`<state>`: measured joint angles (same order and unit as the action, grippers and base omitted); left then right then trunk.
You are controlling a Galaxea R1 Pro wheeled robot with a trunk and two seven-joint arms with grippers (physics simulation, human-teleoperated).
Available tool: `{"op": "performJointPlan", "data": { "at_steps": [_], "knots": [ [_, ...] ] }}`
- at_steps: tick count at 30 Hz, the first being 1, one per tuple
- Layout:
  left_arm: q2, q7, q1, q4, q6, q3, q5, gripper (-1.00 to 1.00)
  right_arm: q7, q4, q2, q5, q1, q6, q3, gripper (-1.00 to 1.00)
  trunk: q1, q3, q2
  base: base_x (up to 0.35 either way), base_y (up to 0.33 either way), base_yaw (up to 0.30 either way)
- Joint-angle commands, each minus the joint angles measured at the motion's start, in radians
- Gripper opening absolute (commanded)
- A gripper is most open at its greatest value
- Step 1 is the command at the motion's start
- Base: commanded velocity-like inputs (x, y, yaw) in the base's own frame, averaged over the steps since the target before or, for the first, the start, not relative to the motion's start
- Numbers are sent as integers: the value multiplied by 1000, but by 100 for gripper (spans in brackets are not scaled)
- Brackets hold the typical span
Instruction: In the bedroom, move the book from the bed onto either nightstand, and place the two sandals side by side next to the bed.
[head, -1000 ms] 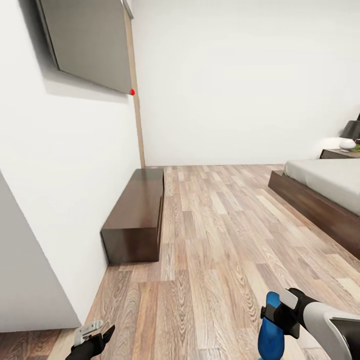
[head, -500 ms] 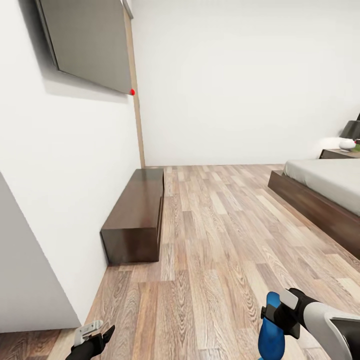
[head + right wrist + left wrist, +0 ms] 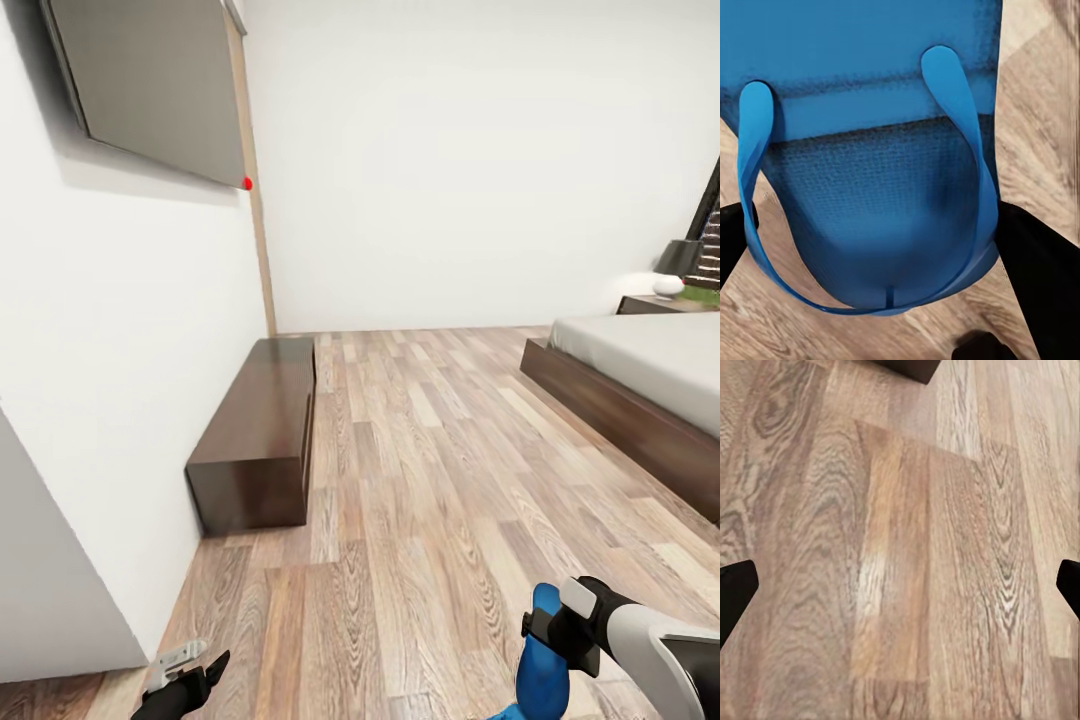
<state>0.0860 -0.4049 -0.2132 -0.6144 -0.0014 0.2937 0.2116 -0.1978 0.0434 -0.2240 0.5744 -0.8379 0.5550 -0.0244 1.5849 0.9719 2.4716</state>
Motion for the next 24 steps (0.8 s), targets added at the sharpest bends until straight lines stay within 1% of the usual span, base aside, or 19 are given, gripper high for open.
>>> {"op": "performJointPlan", "data": {
  "at_steps": [1,19,24],
  "knots": [
    [0,-6,0,1,0,2,5,100,-6,1,0,7,-1,0,-2,-100,0,1,0,0,0,-241],
    [0,-6,0,2,1,2,6,100,-7,1,0,7,-1,0,-2,-100,0,1,0,0,0,-259],
    [0,-6,0,2,1,2,6,100,-6,1,1,7,-1,0,-1,-100,0,1,0,0,0,-129]
  ]
}}
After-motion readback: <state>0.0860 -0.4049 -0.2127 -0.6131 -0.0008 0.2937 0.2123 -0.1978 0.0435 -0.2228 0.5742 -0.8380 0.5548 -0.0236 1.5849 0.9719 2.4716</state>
